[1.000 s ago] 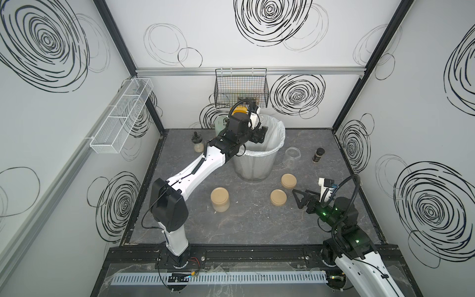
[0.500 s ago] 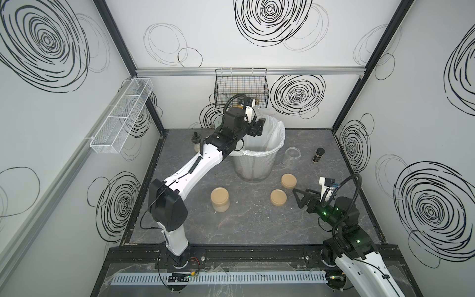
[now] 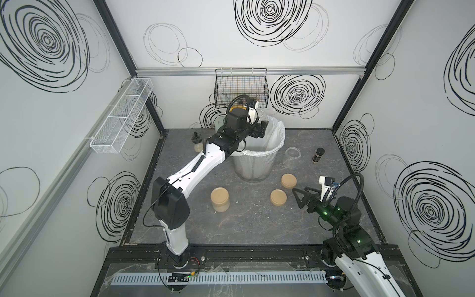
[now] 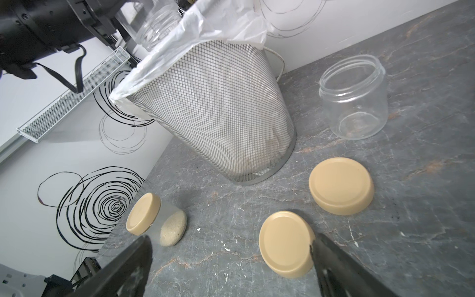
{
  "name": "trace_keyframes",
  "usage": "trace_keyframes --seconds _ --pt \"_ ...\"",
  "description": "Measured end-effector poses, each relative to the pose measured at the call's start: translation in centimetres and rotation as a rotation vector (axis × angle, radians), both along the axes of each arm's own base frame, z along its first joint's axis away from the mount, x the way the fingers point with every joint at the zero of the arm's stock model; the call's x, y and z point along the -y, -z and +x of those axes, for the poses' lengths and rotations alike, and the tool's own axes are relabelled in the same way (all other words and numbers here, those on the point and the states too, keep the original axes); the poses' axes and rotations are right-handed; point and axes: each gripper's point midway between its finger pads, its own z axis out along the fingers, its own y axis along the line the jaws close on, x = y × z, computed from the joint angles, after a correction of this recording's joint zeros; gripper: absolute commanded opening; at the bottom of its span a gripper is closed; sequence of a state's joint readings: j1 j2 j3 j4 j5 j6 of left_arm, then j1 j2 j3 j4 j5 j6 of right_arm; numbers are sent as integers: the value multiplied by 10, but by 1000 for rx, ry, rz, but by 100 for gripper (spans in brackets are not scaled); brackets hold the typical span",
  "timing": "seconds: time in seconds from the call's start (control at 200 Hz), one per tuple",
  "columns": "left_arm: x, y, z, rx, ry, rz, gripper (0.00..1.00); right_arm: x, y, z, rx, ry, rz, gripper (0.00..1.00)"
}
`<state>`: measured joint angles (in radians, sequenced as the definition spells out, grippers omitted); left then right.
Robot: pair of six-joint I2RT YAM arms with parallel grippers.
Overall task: Empty moldy rice from jars
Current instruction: Pour the moldy rice from the jar into the trash bin.
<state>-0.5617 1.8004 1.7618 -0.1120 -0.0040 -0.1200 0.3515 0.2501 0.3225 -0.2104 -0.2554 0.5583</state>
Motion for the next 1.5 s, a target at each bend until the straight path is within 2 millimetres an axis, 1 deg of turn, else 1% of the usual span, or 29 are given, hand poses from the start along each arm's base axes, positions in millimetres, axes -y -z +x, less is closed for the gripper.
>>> trace_keyframes --seconds 0.045,0.115,0.17,0.29,0.36,0.455,0.58,0.66,0.765,0.916,1.031,1.081,1.186,1.271,1.356,1.436,1.496 --pt "-1 -3 1 17 -5 3 69 0 -1 0 4 1 1 98" --pt "-2 -6 2 30 -8 2 66 0 -2 0 5 1 1 98" --pt "-1 -6 2 19 3 -8 65 0 -2 0 8 -1 1 98" --pt "-1 -7 1 14 8 -19 68 0 -4 0 16 -3 0 98" --pt "-2 -2 0 25 -1 -22 69 0 -3 1 15 -2 -4 98" --pt "-2 9 -1 3 2 -11 67 0 -2 1 10 -2 -6 98" --pt "-1 7 0 -10 7 -18 68 -1 -2 2 7 -3 -8 98" --pt "-2 0 -3 14 2 -26 70 -1 -2 2 8 -3 -10 98" --pt "-5 -1 -9 18 0 -32 67 -1 -2 1 9 -8 -8 98" --pt "-6 -4 -13 12 9 -64 69 -3 -3 0 12 -18 -7 98" --pt "-14 -7 -28 0 13 -106 69 -3 -6 0 22 -20 -13 98" --pt "-15 -13 -34 -1 22 -137 69 -4 -10 0 30 -27 -13 98" --pt "-19 -31 -49 9 46 -227 68 -9 -20 1 63 -57 -14 98" --pt "-20 -45 -58 10 67 -299 68 -14 -32 2 111 -87 -12 98" --pt "-21 -56 -66 16 83 -363 69 -20 -48 3 170 -119 -7 98" --pt "-24 -63 -70 18 90 -403 69 -27 -64 7 221 -151 -8 100" --pt "-26 -65 -70 13 91 -428 69 -32 -77 12 251 -176 -11 97"
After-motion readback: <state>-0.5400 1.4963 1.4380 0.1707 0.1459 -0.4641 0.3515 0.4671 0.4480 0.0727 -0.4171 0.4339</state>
